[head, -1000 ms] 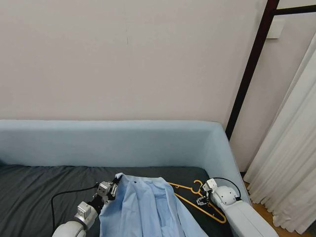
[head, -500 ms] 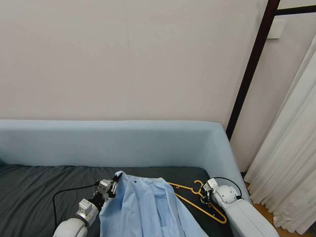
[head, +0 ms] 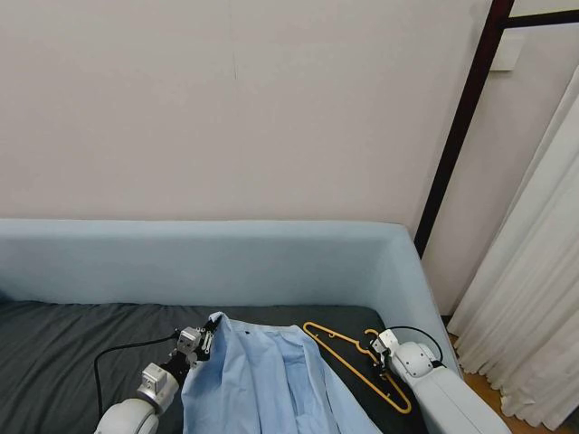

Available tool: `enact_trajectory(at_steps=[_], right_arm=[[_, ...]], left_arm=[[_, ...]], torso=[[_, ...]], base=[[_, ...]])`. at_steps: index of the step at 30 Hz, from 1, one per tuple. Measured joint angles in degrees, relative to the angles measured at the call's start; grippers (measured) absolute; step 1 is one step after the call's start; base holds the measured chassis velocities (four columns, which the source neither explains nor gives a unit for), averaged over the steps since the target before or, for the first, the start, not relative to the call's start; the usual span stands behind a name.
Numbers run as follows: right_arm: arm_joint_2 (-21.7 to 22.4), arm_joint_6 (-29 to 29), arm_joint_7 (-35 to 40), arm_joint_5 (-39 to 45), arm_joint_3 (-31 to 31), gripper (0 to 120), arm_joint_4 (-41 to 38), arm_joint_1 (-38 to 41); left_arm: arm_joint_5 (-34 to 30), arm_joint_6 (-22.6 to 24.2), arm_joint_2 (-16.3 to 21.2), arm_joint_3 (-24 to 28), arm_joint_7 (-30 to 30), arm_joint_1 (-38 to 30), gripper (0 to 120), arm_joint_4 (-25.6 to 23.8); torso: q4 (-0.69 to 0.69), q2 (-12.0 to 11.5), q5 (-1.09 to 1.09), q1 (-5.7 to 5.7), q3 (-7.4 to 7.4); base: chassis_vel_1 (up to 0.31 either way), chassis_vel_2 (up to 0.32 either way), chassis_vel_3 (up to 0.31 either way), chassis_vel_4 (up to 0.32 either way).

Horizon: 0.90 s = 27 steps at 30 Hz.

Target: Pick up the clothes from the sofa and hang them on the clothes hanger.

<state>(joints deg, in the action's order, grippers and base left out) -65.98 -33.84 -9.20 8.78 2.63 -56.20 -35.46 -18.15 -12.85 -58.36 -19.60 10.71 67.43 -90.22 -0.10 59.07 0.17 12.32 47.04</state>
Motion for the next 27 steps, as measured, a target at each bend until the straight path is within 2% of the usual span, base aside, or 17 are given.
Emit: enact_trajectory(at_steps=[3,4,7,8,9,11,12,14,17,22,27], right_arm=[[1.69,7.39,4.97,-1.05,-0.16,5,-5.48,-2.23],[1.69,7.39,4.97,-1.05,-0.16,5,-5.48,-2.23],[3.14,16.67,9.55,-3.90,-2.07,5,-11.48,-5.43],[3.78,19.77,10.06,-4.90,-3.05,5,-14.18,-7.22],[3.78,19.77,10.06,-4.90,-3.05,5,-14.18,-7.22],[5.11,26.36,10.17,-8.51,-4.15,5,-18.47,-11.00],[5.11,26.36,10.17,-8.51,-4.15,5,-18.47,-11.00],[6.09,35.05,9.88,-15.47,-4.95,5,-21.52,-15.07],[6.31,40.98,9.79,-22.73,-5.71,5,-23.17,-19.27],[6.42,41.64,10.93,-29.49,-5.48,5,-24.92,-22.11],[5.91,36.41,15.40,-36.58,-2.28,5,-25.82,-22.88]], left_arm=[[-0.67,-0.03,0.53,0.12,0.00,-0.09,0,-0.02],[-0.67,-0.03,0.53,0.12,0.00,-0.09,0,-0.02],[-1.12,-0.03,1.48,0.35,0.01,-0.45,0,-0.01],[-1.33,-0.04,1.79,0.56,0.02,-0.81,0,0.16],[-1.33,-0.04,1.79,0.56,0.02,-0.81,0,0.16],[-1.73,-0.03,2.25,0.96,0.02,-1.54,0,0.63],[-1.73,-0.03,2.25,0.96,0.02,-1.54,0,0.63],[-1.90,0.03,2.71,1.83,0.11,-2.68,0,1.55],[-1.90,0.12,2.91,3.54,0.26,-4.77,0,3.31],[-2.04,0.32,2.77,5.23,0.27,-6.77,0,4.15],[-2.51,0.87,2.75,6.40,0.32,-6.93,0,2.75]], torso=[[0.01,0.00,0.00,0.00,-0.01],[0.01,0.00,0.00,0.00,-0.01],[0.04,0.00,0.00,0.00,-0.01],[0.04,0.00,0.00,-0.01,-0.01],[0.04,0.00,0.00,-0.01,-0.01],[0.01,0.01,0.00,-0.01,-0.01],[0.01,0.01,0.00,-0.01,-0.01],[0.01,0.01,0.00,-0.01,-0.01],[0.03,0.00,0.01,-0.01,-0.01],[0.01,0.00,0.00,-0.01,-0.01],[0.03,0.01,0.00,-0.01,-0.01]], base=[[0.000,0.000,0.000,0.000],[0.000,0.000,0.000,0.000],[0.000,0.000,0.000,0.000],[0.000,0.000,0.000,0.000],[0.000,0.000,0.000,0.000],[0.000,0.000,0.000,0.000],[0.000,0.000,0.000,0.000],[0.000,0.000,0.000,0.000],[0.000,0.000,0.000,0.000],[0.000,0.000,0.000,0.000],[0.000,0.000,0.000,0.000]])
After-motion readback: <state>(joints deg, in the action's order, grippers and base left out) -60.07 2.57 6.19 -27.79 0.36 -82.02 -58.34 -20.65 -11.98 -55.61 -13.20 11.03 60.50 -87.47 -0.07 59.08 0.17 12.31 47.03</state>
